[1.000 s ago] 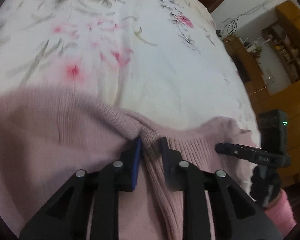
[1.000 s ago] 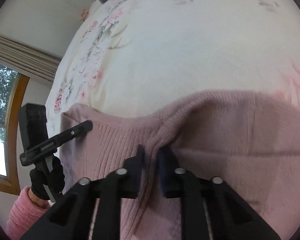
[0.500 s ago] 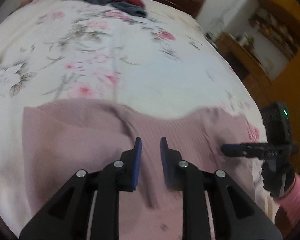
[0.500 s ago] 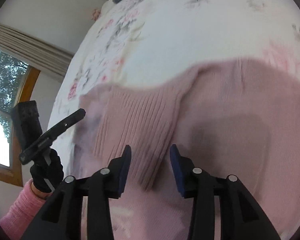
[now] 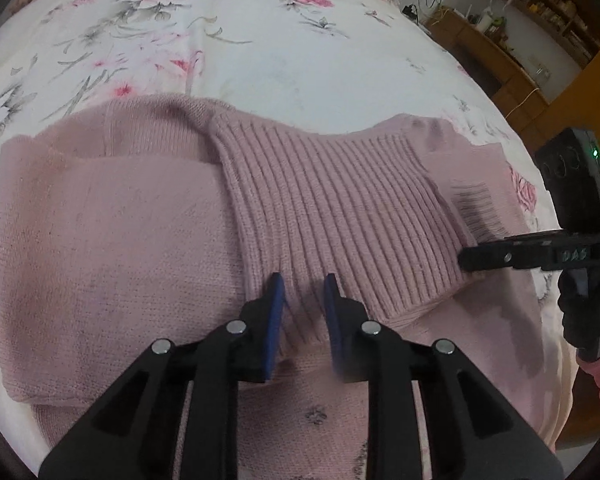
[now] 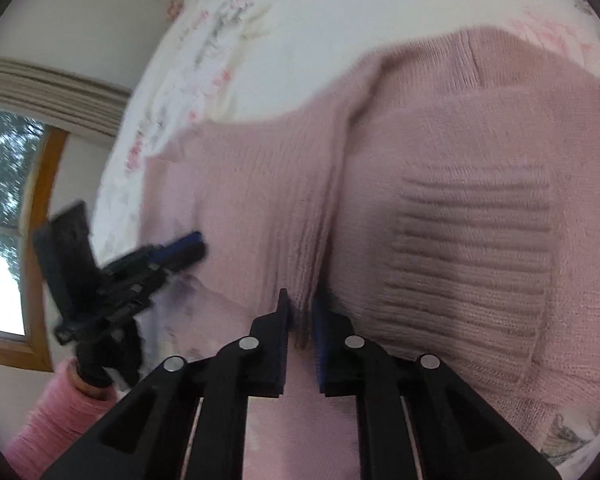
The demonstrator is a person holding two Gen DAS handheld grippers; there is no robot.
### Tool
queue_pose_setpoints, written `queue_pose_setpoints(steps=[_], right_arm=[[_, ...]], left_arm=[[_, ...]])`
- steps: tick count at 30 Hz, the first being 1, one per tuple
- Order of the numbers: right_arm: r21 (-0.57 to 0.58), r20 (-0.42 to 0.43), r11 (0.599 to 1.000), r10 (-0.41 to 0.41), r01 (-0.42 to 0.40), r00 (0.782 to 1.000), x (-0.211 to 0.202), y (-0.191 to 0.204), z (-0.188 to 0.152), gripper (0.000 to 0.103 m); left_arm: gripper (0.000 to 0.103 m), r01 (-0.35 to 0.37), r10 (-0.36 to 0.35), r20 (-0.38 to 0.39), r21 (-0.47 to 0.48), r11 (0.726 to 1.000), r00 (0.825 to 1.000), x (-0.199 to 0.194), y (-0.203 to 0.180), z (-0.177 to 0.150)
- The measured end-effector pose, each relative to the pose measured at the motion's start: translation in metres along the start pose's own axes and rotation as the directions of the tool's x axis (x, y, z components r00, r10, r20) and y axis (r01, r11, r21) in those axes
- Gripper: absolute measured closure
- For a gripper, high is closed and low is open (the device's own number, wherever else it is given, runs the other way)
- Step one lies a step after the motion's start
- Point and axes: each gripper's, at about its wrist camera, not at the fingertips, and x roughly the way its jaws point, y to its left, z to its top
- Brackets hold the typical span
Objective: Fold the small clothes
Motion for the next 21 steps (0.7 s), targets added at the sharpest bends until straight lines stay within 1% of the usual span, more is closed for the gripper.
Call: queue_pose_setpoints(steps=[3,5,7,9,10,11,13,15,16,17,18,19,20,21], right_arm=[[0.031,0.002,0.999,0.022,-0.022,1.0,0.005,-0.009,0.001,0.094],[0.027,0.007,0.999,0.034,-0.034,0.999,0.005,-0.011,0.002,0.094],[0.017,0.021,0.999,0.042,-0.043,0.999,0.0,-0.009,-0.001,0.092],[0.023,0.065,0.999,0.04,-0.041,0.997,-0.018,-0.008,-0.011,0.078],[0.015,0.096,0.999,0.029,-0.03,0.995,-0.031,-0.005,-0.021,0.075],[0.011,0.12,1.0,0.006,-0.008,0.993,-0.043,-0.003,-0.032,0.072],[0.01,0.143,1.0,-0.026,0.025,0.989,-0.066,-0.001,-0.058,0.072],[0.019,0.168,0.999,-0.051,0.049,0.984,-0.09,0.002,-0.098,0.071],[0.029,0.176,0.997,-0.076,0.072,0.982,-0.101,0.003,-0.122,0.07],[0.045,0.185,0.995,-0.101,0.094,0.977,-0.111,0.004,-0.142,0.067],[0.062,0.189,0.992,-0.12,0.11,0.975,-0.117,0.006,-0.16,0.064],[0.08,0.188,0.989,-0.141,0.128,0.972,-0.126,0.007,-0.185,0.064],[0.089,0.188,0.985,-0.16,0.146,0.969,-0.131,0.009,-0.203,0.064],[0.097,0.19,0.979,-0.194,0.178,0.962,-0.137,0.013,-0.224,0.064]], left_arm=[[0.081,-0.03,0.03,-0.004,0.018,0.999,1.0,0.001,-0.006,0.0],[0.081,-0.039,0.039,-0.006,0.002,0.999,0.999,-0.002,-0.007,0.0],[0.082,-0.055,0.055,-0.004,-0.02,0.998,0.998,-0.01,-0.008,-0.004],[0.074,-0.069,0.069,0.005,-0.043,0.997,0.998,-0.027,-0.011,-0.015],[0.066,-0.084,0.085,0.014,-0.047,0.995,0.996,-0.039,-0.012,-0.024],[0.059,-0.108,0.109,0.023,-0.043,0.993,0.994,-0.054,-0.015,-0.037],[0.057,-0.139,0.14,0.031,-0.039,0.99,0.99,-0.076,-0.018,-0.058],[0.051,-0.183,0.184,0.026,-0.057,0.981,0.982,-0.104,-0.019,-0.089],[0.045,-0.2,0.201,0.018,-0.074,0.977,0.979,-0.118,-0.019,-0.106],[0.043,-0.218,0.22,0.009,-0.087,0.972,0.975,-0.128,-0.018,-0.118],[0.043,-0.243,0.244,-0.002,-0.106,0.964,0.97,-0.142,-0.016,-0.136],[0.041,-0.256,0.256,-0.013,-0.127,0.958,0.967,-0.154,-0.014,-0.15],[0.04,-0.264,0.263,-0.026,-0.158,0.952,0.964,-0.168,-0.011,-0.169],[0.039,-0.262,0.26,-0.032,-0.18,0.948,0.965,-0.178,-0.009,-0.181]])
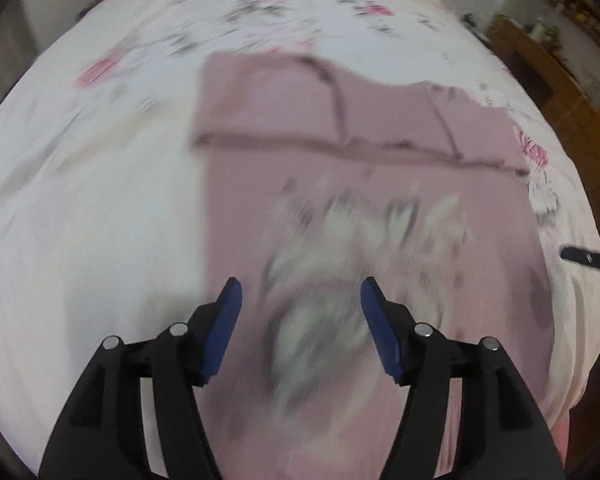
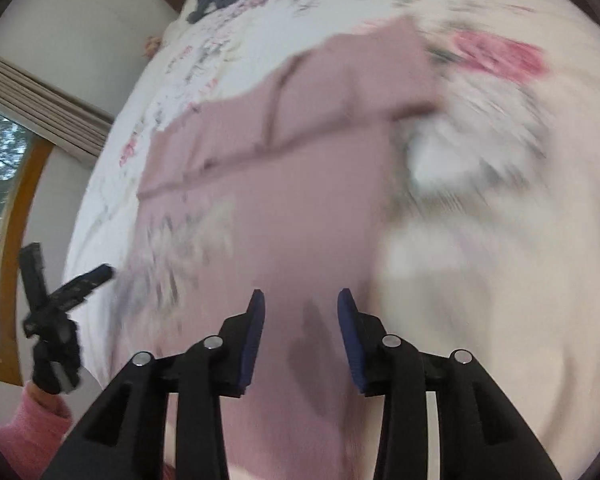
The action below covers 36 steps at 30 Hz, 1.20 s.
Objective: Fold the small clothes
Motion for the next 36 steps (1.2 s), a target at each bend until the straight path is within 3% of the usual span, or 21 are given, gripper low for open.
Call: queue_pose_setpoints(steps=[4,15,28,33,36], right_arm=[[-0.027,0.017,0.994,-0.101,0.102,0.995,-0.032,0.002,-0.06,0.059],[0.104,-0.088,0.988,-0.107,0.116,0.99,-0.029,-0.022,-0.147,0.055],[0.132,-0.125,0.988,-0.069,0.086,0.99,-0.005,-0.024,-0.156,0.055],[0.143,-0.142,0.987,-0.047,0.067,0.989,0.005,-0.023,-0.162,0.054],[0.132,-0.153,0.988,-0.054,0.074,0.987,0.01,-0.02,-0.163,0.054]], left_arm=[[0.033,-0.054,0.053,-0.017,-0.05,0.997,0.998,-0.028,0.027,-0.047],[0.03,-0.05,0.04,-0.078,-0.131,0.99,0.996,-0.037,0.048,-0.109],[0.029,-0.043,0.014,-0.132,-0.216,0.975,0.991,-0.026,0.072,-0.127],[0.029,0.009,-0.053,-0.152,-0.279,0.96,0.987,-0.017,0.082,-0.137],[0.029,0.007,-0.057,-0.164,-0.289,0.957,0.985,-0.011,0.081,-0.139]])
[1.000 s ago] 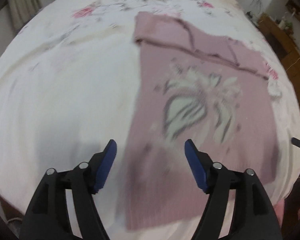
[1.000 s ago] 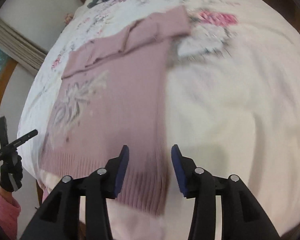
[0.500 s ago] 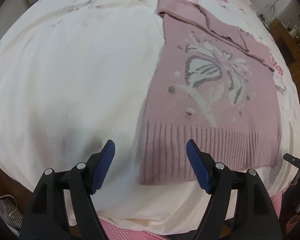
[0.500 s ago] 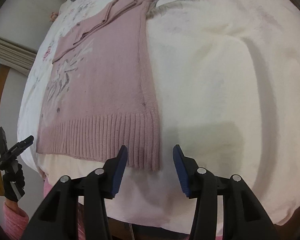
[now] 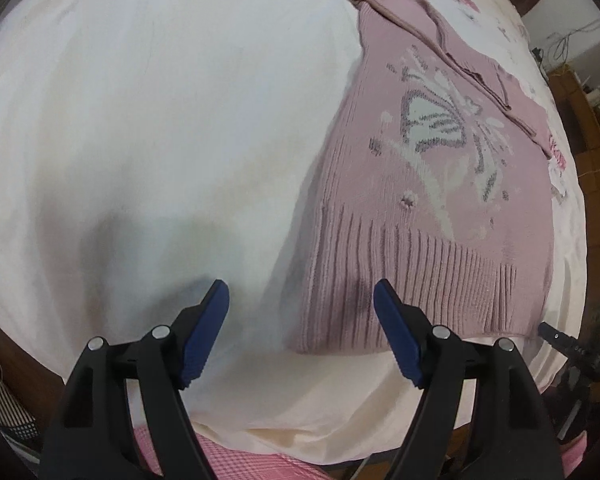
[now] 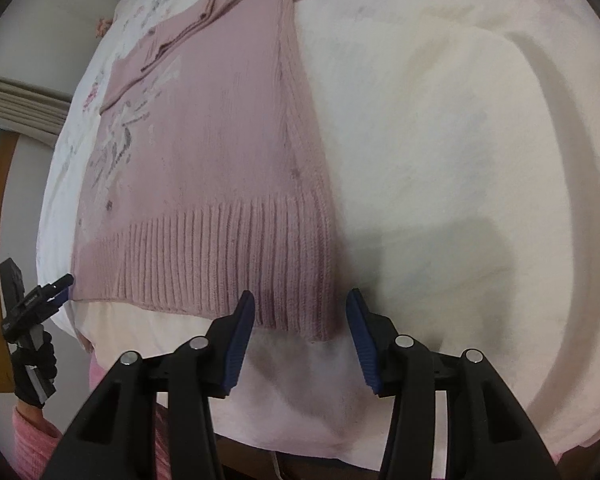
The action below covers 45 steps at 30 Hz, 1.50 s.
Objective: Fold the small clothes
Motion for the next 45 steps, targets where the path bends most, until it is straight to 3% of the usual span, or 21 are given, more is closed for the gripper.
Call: queue_pose_setpoints(steps=[7,13,16,21,25,29,34,36,41,45], right_arm=[[-0.003,-0.009,0.999,0.033,-0.033,0.999,0.004,0.005,0.0,0.054],[0.02,-0.018,0.998,0.06,-0.059,0.998,0.007,0.0,0.002,0.056],[0.016,-0.018,0.998,0.064,-0.063,0.998,0.007,-0.001,0.003,0.066],[0.021,-0.012,0.997,0.073,-0.072,0.997,0.004,0.0,0.002,0.069],[0.003,-0.005,0.996,0.086,-0.086,0.996,-0.002,0.005,0.001,0.069],[0.013,-0.013,0.997,0.082,-0.082,0.997,0.001,0.005,0.003,0.069],[0.03,-0.032,0.997,0.072,-0.071,0.997,0.01,0.004,0.004,0.073],[0.018,-0.028,0.998,0.057,-0.057,0.998,0.01,0.004,0.004,0.088],[0.024,-0.013,0.991,0.132,-0.131,0.991,-0.001,0.003,0.005,0.092],[0.055,0.017,0.965,0.257,-0.258,0.966,-0.015,0.003,0.012,0.093]], left_arm=[[0.036,0.041,-0.04,-0.026,0.05,0.998,0.999,0.009,-0.021,-0.002],[0.04,0.026,-0.025,-0.029,0.057,0.998,0.999,0.015,-0.027,0.0],[0.048,0.039,-0.038,-0.024,0.058,0.998,0.999,0.014,-0.028,0.001],[0.059,0.057,-0.056,-0.013,0.044,0.997,0.998,0.009,-0.029,0.0],[0.06,0.046,-0.045,-0.011,0.063,0.997,0.999,0.009,-0.033,-0.001],[0.052,0.041,-0.039,-0.024,0.06,0.997,0.999,0.015,-0.032,-0.001],[0.054,0.035,-0.034,-0.014,0.051,0.998,0.999,0.015,-0.032,-0.002],[0.063,0.045,-0.045,-0.008,0.053,0.998,0.999,0.013,-0.033,-0.004],[0.092,0.074,-0.075,0.007,0.047,0.996,0.997,0.003,-0.034,-0.004],[0.095,0.133,-0.134,0.039,0.042,0.99,0.99,-0.013,-0.037,0.0]])
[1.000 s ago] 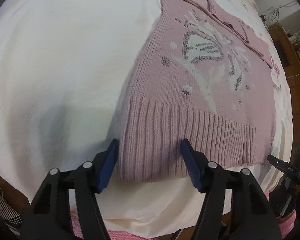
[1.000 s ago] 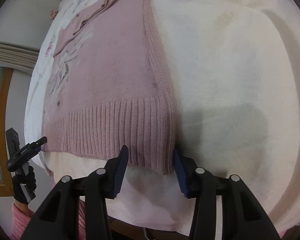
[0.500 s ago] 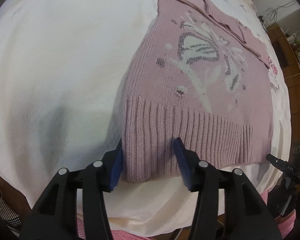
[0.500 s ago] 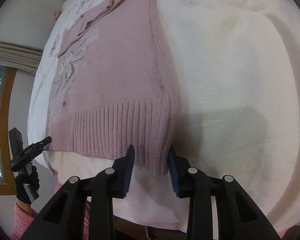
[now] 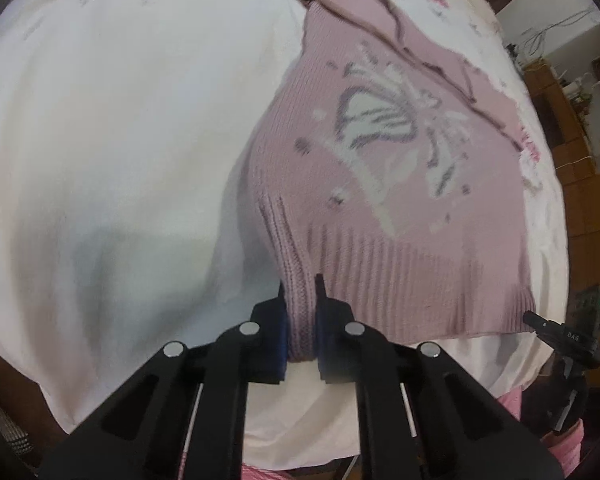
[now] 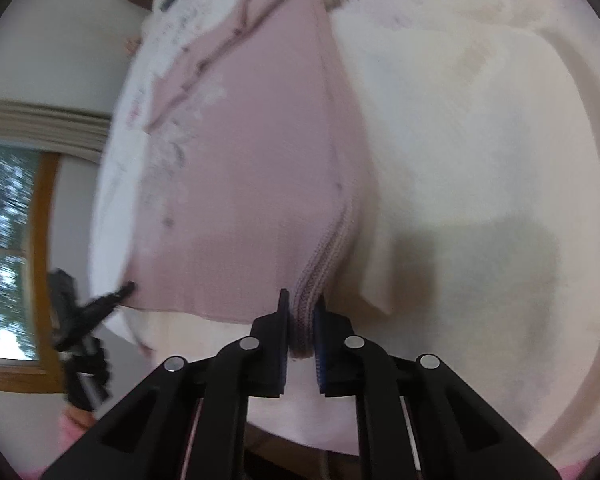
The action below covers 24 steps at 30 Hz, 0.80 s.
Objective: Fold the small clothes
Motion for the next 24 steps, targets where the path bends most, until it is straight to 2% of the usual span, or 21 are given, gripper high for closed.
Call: queue_pose_setpoints(steps=[4,6,9,14,24], right_arm=[[0.046,0.046,0.991,0.127,-0.129,0.991,-0.019,0.001,0.016,0.093],[0.062,0.07,0.983,0.166,-0.17,0.984,-0.028,0.001,0.027,0.093],[0.08,0.094,0.974,0.203,-0.21,0.975,-0.037,0.0,0.049,0.093],[0.096,0.105,0.977,0.18,-0.19,0.978,-0.037,0.001,0.089,0.093],[0.183,0.079,0.971,0.14,-0.152,0.987,-0.003,-0.024,0.157,0.093]], left_arm=[[0.095,0.06,-0.059,0.035,-0.03,0.998,0.998,-0.014,-0.002,0.014],[0.095,0.087,-0.084,0.052,-0.05,0.995,0.995,-0.018,-0.003,0.025],[0.095,0.069,-0.066,0.068,-0.045,0.997,0.996,-0.017,-0.008,0.045],[0.095,0.051,-0.048,0.08,-0.038,0.998,0.996,-0.007,-0.012,0.078],[0.094,0.052,-0.045,0.064,-0.116,0.992,0.997,0.043,0.005,0.142]])
